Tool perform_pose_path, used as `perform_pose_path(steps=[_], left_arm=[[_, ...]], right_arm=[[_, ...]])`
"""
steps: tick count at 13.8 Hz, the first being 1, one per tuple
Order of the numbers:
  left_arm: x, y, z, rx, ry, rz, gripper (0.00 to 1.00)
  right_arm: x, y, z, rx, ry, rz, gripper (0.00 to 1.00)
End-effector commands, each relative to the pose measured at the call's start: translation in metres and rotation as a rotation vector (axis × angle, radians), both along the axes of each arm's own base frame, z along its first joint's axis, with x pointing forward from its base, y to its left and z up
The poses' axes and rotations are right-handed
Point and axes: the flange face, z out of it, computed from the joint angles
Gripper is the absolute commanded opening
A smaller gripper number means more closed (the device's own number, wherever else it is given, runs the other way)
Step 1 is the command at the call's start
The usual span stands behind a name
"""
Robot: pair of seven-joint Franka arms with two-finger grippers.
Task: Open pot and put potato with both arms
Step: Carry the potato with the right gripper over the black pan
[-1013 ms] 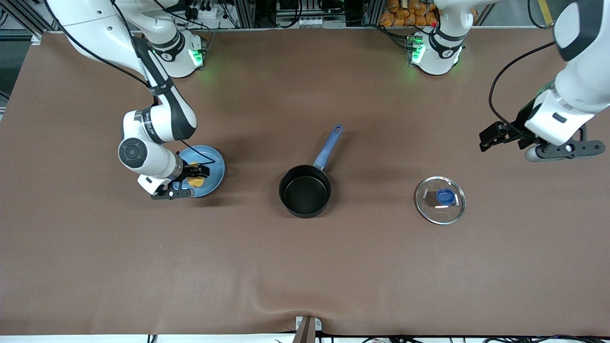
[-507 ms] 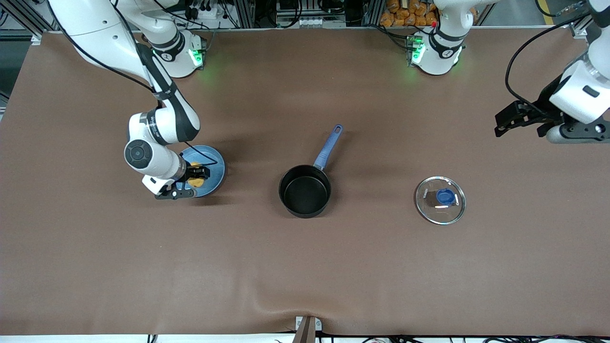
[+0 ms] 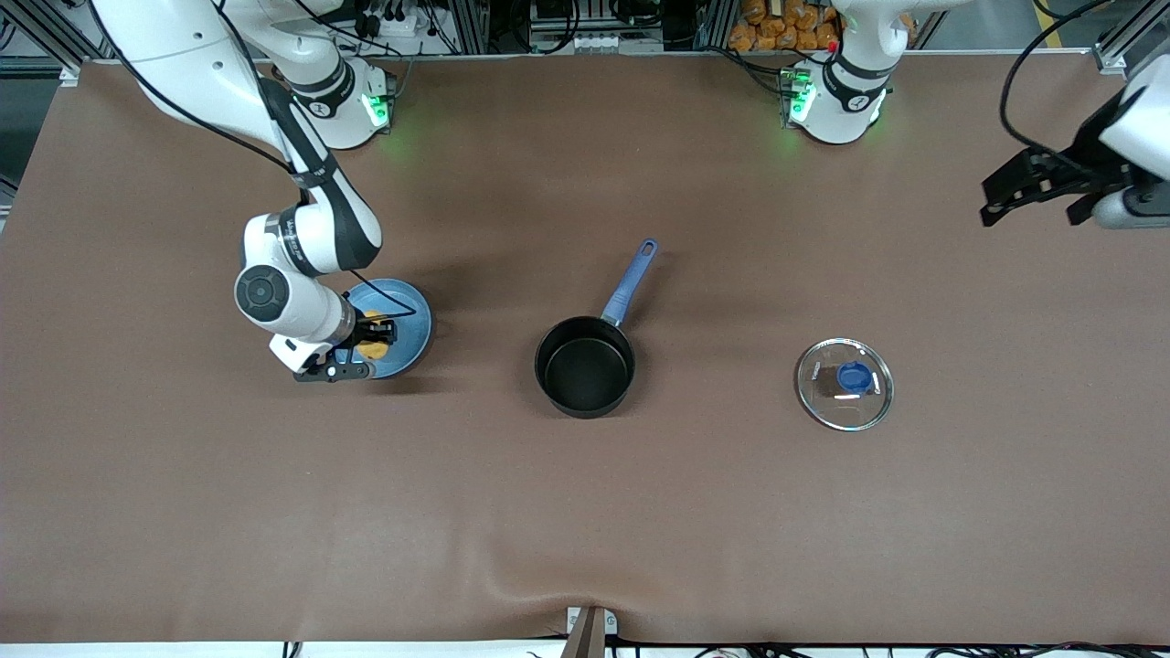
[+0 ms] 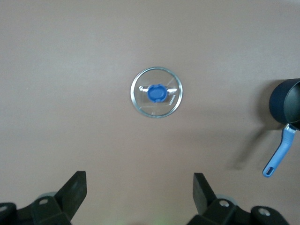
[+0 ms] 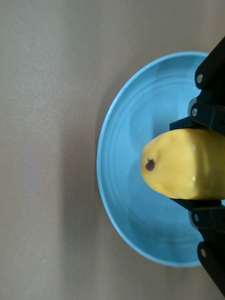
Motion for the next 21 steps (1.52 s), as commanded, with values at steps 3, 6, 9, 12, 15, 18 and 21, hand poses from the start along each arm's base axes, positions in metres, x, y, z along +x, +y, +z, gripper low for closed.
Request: perform_pose_path(steps=[3, 6, 9, 12, 15, 18, 21], left_arm=[[-0.004, 0.021, 0.008, 0.017, 0.02, 0.014, 1.0], [-0.004, 0.021, 0.009, 0.019, 0.019, 0.016, 1.0], [-0.005, 0.019, 0.014, 0.013, 0.008, 0.006, 1.0], [-0.004, 0.016, 0.011, -0.003, 0.013, 0.006, 1.0], [-0.001, 0.015, 0.006, -0.003, 0.023, 0.004, 1.0], [0.004, 0.015, 0.001, -0.003, 0.029, 0.003, 1.0], [0.007, 0.015, -0.005, -0.003, 0.036, 0.004, 1.0]], right_arm=[[0.011, 0.027, 0.129, 0.021, -0.064, 0.026, 0.0], [0.029, 0.067, 0.212, -0.001, -0.061, -0.033, 0.0], [0.032, 0.139, 0.247, -0.023, -0.112, -0.031, 0.0], [0.027, 0.219, 0.225, -0.023, -0.125, -0.069, 0.0], [0.022, 0.306, 0.19, -0.017, -0.15, -0.149, 0.0], [0.026, 0.344, 0.151, -0.028, -0.208, -0.187, 0.0], [0.032, 0.358, 0.112, -0.002, -0.274, -0.178, 0.0]])
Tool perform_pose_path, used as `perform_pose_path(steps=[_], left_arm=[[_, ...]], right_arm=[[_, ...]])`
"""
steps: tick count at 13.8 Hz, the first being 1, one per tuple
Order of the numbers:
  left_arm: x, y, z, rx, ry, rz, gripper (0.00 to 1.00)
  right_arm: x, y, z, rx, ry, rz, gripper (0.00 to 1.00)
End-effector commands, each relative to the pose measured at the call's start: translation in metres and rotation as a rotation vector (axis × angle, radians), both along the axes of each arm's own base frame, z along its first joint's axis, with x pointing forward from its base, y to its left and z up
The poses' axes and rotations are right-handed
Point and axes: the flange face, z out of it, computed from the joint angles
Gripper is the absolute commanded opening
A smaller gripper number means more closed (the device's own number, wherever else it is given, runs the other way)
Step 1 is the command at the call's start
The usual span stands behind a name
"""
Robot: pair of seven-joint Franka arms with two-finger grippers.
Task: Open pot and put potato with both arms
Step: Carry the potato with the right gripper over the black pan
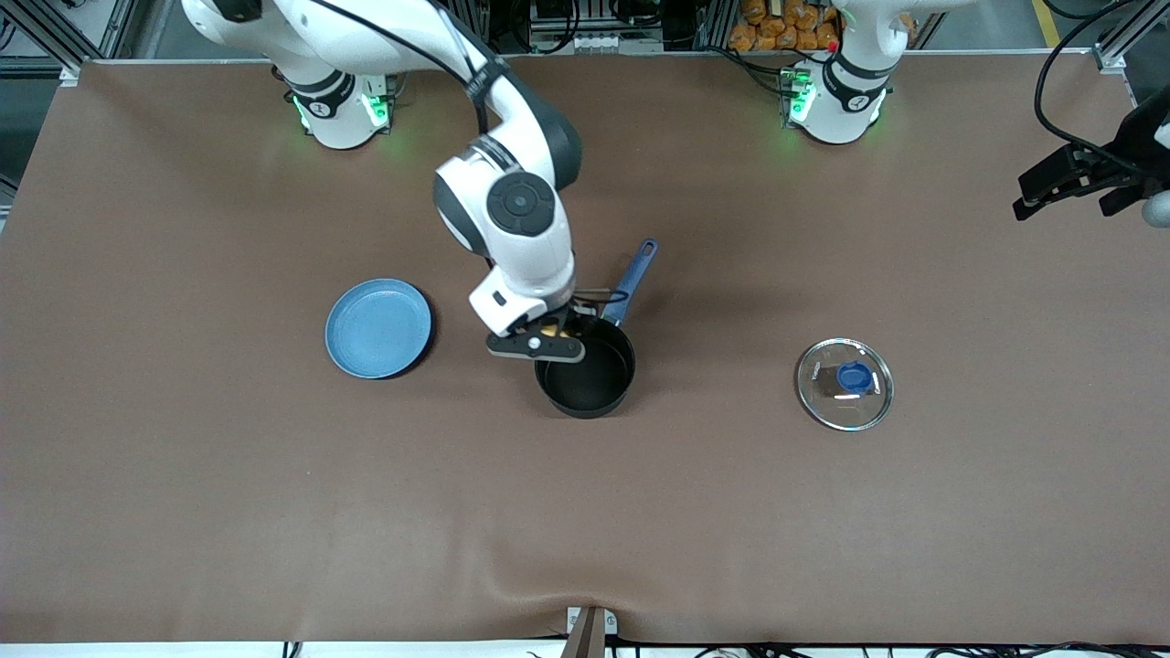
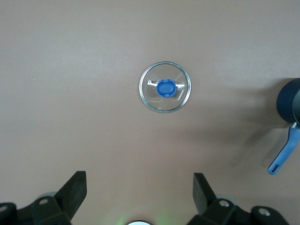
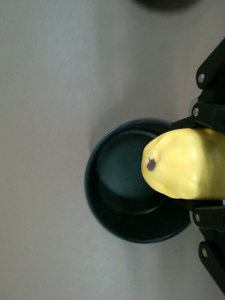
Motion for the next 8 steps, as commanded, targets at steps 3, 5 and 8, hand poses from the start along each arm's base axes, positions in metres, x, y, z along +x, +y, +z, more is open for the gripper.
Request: perform_pose_path(steps=[3, 5, 8], left_arm=[[0.003, -0.005, 0.001, -0.002, 0.005, -0.005, 1.0], [0.003, -0.004, 0.001, -0.002, 0.004, -0.003, 1.0], [0.002, -0.003, 0.002, 0.0, 0.003, 0.0, 1.0]], right_arm=[[0.022, 0.006, -0.04, 0.007, -0.081, -0.016, 0.0], [0.016, 0.014, -0.057, 0.004, -0.078, -0.003, 0.0], [0.008, 0.026, -0.077, 0.001, -0.074, -0.001, 0.0]])
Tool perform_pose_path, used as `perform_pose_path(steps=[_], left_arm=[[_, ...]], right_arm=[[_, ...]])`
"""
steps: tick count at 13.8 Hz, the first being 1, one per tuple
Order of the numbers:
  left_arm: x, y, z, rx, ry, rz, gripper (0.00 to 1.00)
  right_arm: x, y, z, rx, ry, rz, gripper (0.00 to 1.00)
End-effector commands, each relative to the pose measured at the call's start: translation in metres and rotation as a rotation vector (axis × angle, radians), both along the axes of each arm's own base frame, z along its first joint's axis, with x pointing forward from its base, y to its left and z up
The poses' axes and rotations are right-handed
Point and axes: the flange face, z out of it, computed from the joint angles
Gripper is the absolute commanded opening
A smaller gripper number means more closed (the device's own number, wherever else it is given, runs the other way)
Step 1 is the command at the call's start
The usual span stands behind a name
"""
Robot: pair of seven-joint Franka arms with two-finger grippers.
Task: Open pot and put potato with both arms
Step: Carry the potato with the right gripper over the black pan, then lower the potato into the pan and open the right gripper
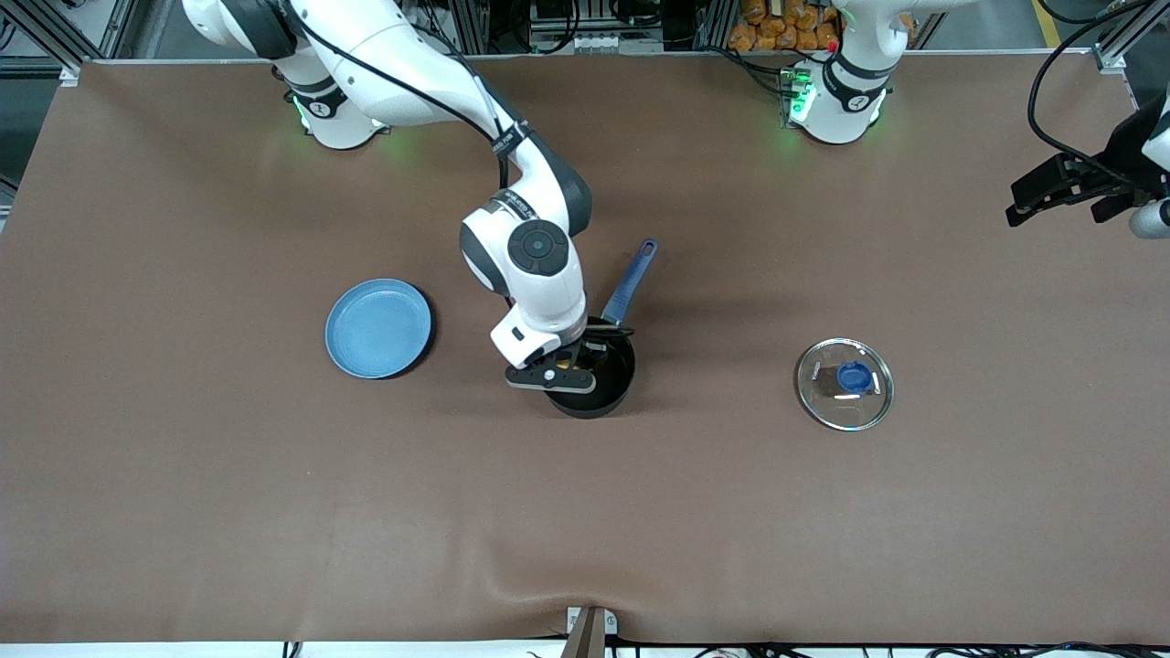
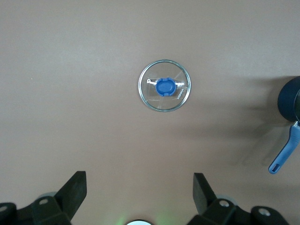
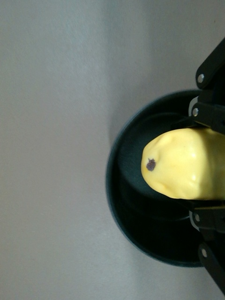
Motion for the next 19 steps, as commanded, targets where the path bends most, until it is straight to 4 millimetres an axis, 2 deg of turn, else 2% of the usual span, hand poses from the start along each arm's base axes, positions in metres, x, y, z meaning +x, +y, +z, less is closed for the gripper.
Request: perform_pose_path(steps=[1, 4, 6, 7, 9, 10, 11, 14, 15, 16, 19], left_arm=[[-0.001, -0.001, 0.006, -0.001, -0.005, 0.004, 1.0], [-0.001, -0.001, 0.007, -0.001, -0.007, 0.004, 1.0], [-0.001, -0.001, 0.006, 0.0, -0.005, 0.004, 1.0], [-0.001, -0.001, 0.007, 0.0, -0.007, 0.004, 1.0], [-0.003, 0.0, 0.01, -0.001, -0.011, 0.004, 1.0], [-0.003, 0.0, 0.01, -0.001, -0.011, 0.005, 1.0], [-0.003, 0.001, 0.01, -0.001, -0.011, 0.007, 1.0], [-0.003, 0.002, 0.01, -0.001, -0.013, 0.008, 1.0], [-0.003, 0.003, 0.01, -0.001, -0.013, 0.01, 1.0], [-0.003, 0.003, 0.01, -0.001, -0.013, 0.01, 1.0], [-0.004, 0.004, 0.012, -0.001, -0.016, 0.011, 1.0]], right_arm=[[-0.004, 0.016, -0.018, -0.005, -0.024, -0.013, 0.0], [-0.012, 0.028, -0.044, 0.016, -0.039, -0.033, 0.0], [-0.011, 0.028, -0.049, 0.015, -0.041, -0.033, 0.0], [-0.012, 0.027, -0.052, 0.012, -0.039, -0.033, 0.04], [-0.011, 0.027, -0.055, 0.017, -0.041, -0.035, 0.66], [-0.011, 0.027, -0.055, 0.02, -0.043, -0.035, 0.83], [-0.011, 0.027, -0.056, 0.02, -0.043, -0.035, 0.95], [-0.009, 0.026, -0.049, 0.029, -0.045, -0.043, 1.0], [-0.005, 0.024, -0.04, 0.036, -0.051, -0.045, 1.0], [-0.001, 0.021, -0.022, 0.052, -0.058, -0.054, 1.0], [0.014, -0.005, 0.047, 0.053, -0.043, -0.098, 1.0]])
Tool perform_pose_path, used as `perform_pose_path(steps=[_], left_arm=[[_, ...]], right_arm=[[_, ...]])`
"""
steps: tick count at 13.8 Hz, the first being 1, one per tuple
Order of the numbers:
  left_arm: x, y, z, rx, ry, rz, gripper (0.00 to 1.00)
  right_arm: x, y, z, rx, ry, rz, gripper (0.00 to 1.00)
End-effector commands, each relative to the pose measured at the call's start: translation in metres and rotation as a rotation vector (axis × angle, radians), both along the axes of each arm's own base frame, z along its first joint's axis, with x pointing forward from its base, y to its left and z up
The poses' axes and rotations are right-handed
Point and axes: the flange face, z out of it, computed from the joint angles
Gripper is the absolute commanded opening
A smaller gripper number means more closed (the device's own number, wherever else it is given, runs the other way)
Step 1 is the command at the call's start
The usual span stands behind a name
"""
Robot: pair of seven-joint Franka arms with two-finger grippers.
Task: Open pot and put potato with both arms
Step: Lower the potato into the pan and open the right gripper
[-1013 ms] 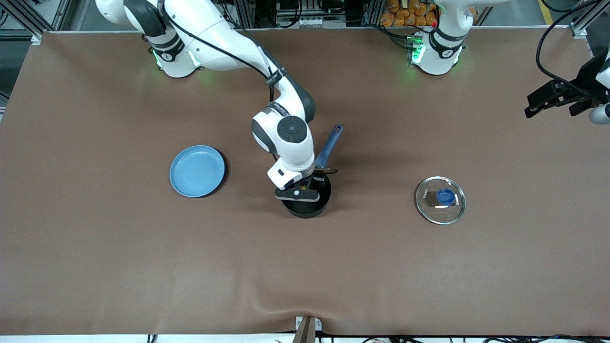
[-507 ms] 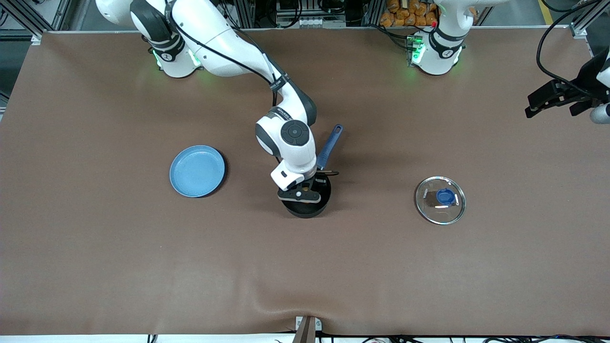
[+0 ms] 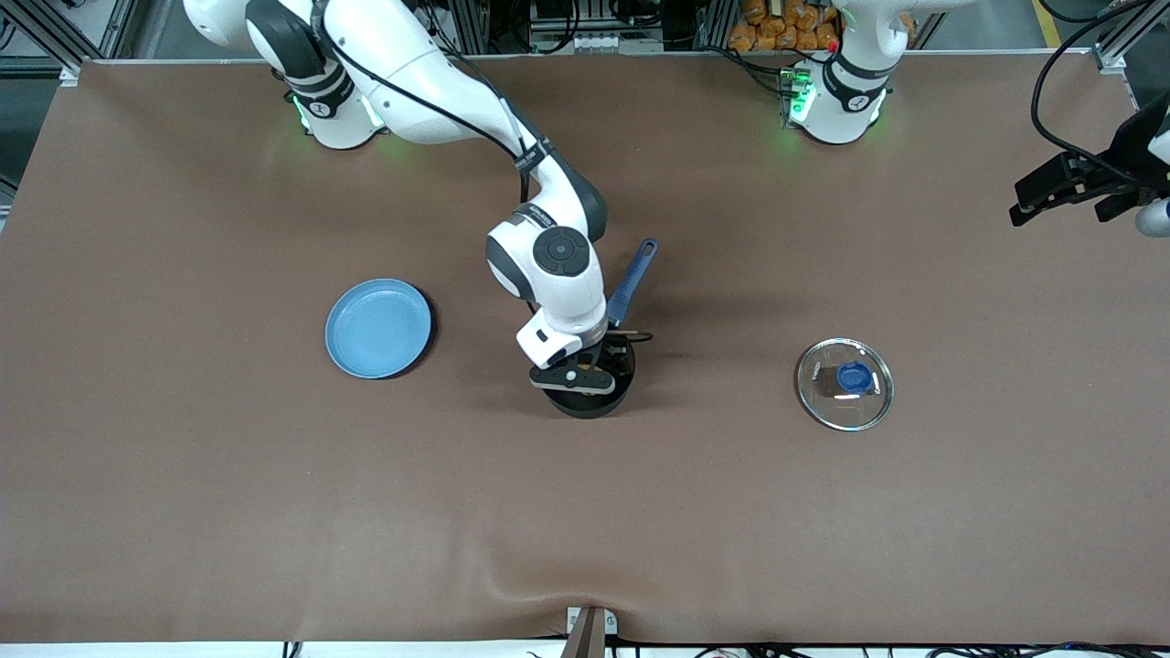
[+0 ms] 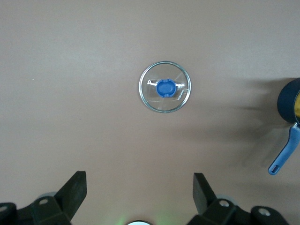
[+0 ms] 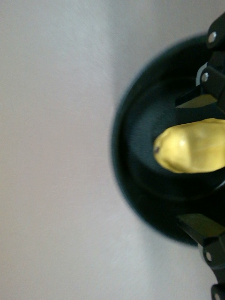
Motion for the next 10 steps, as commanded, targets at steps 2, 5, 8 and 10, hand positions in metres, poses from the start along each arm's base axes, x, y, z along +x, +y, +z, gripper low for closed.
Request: perform_pose_path(steps=[2, 5, 8, 10], left_arm=[[-0.005, 0.002, 0.01, -0.001, -0.012, 0.007, 1.0], [-0.006, 0.003, 0.012, -0.001, -0.014, 0.007, 1.0], [-0.006, 0.003, 0.012, -0.001, -0.014, 0.007, 1.0], [-0.006, 0.002, 0.012, -0.001, -0.014, 0.006, 1.0]], right_arm=[[0.012, -0.041, 0.112, 0.017, 0.025, -0.058, 1.0], [0.004, -0.075, 0.195, -0.002, 0.059, -0.08, 1.0], [-0.005, -0.135, 0.27, -0.038, 0.086, 0.017, 1.0], [-0.009, -0.182, 0.31, -0.056, 0.089, 0.055, 1.0]])
